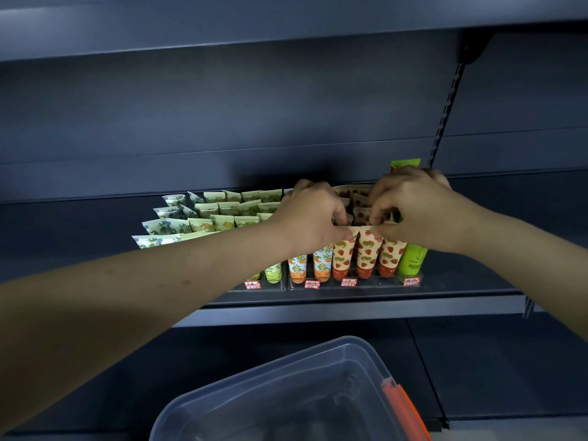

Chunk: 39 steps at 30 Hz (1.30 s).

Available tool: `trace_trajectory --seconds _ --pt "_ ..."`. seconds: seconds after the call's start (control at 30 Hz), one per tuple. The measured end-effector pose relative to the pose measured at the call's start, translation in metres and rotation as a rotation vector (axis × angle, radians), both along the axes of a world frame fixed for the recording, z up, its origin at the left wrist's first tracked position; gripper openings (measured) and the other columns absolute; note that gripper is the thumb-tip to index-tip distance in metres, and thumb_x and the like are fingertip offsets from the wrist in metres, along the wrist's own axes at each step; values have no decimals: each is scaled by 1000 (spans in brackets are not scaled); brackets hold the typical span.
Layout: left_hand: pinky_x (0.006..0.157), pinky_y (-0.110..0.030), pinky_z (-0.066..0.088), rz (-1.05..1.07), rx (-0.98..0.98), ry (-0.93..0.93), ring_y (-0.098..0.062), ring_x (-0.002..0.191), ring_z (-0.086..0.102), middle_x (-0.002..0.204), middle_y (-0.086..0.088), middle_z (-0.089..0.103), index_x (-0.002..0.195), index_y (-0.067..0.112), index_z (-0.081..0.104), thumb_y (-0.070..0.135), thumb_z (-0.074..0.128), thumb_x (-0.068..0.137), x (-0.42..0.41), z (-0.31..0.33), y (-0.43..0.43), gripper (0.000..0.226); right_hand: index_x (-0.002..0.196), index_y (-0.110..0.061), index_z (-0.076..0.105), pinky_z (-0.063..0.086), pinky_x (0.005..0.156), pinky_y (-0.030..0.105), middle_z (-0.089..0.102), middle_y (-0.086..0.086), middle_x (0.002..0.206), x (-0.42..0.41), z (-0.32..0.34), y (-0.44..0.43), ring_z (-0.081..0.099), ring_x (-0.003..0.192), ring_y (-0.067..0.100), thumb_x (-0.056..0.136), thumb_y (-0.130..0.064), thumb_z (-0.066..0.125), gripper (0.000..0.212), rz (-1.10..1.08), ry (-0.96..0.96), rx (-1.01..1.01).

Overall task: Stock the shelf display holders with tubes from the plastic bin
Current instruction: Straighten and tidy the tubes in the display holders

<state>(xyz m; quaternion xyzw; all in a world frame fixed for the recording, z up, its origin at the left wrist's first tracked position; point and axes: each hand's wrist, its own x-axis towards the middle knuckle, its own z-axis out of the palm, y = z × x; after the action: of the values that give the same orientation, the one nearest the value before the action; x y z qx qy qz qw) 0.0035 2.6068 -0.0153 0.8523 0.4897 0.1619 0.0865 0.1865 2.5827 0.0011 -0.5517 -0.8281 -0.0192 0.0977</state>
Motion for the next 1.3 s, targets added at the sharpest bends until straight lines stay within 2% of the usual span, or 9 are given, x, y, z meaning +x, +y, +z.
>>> trace_trajectory --seconds 0.23,0.37,0.5,0.6,0.7,0.97,1.3 --pt "104 -42 32 -8 -57 -60 -21 121 36 115 7 54 86 26 71 45 69 79 -2 6 3 21 80 -37 67 20 106 45 51 -20 109 3 2 4 34 126 14 79 -42 67 5 17 -15 12" --pt "104 -42 36 -2 -68 -168 -19 121 42 115 7 54 86 27 72 46 67 80 -5 20 13 20 72 -43 63 27 105 47 56 -19 102 7 15 11 42 118 14 73 -45 61 3 38 115 43" --pt "105 -41 33 -11 -19 -25 -20 125 37 124 6 51 95 29 73 38 66 85 -3 25 25 16 69 -48 56 32 102 47 55 -15 106 6 19 28 42 116 18 74 -45 61 8 21 87 13" --pt "102 -34 31 -17 7 93 -19 125 33 126 6 50 101 30 72 37 65 85 2 23 30 19 76 -45 60 27 102 37 52 -15 113 1 17 38 35 119 16 79 -42 66 7 -31 19 -10" --pt "102 -33 31 -17 22 152 -20 124 33 126 7 50 99 30 72 39 66 85 5 20 33 18 78 -40 65 20 100 35 51 -17 115 -2 14 44 32 120 15 80 -41 67 3 -33 -37 -3" --pt "101 -36 34 -37 66 130 -22 122 35 121 6 54 93 25 75 33 65 87 9 12 33 14 82 -33 70 21 98 35 52 -15 120 -4 7 48 33 120 16 82 -37 66 6 -51 -133 14" --pt "103 -39 37 -8 -34 87 -20 122 38 118 5 59 94 24 74 39 68 83 7 14 33 20 80 -34 69 21 101 37 53 -16 117 -4 10 45 34 119 16 82 -38 66 6 -54 -124 -21"
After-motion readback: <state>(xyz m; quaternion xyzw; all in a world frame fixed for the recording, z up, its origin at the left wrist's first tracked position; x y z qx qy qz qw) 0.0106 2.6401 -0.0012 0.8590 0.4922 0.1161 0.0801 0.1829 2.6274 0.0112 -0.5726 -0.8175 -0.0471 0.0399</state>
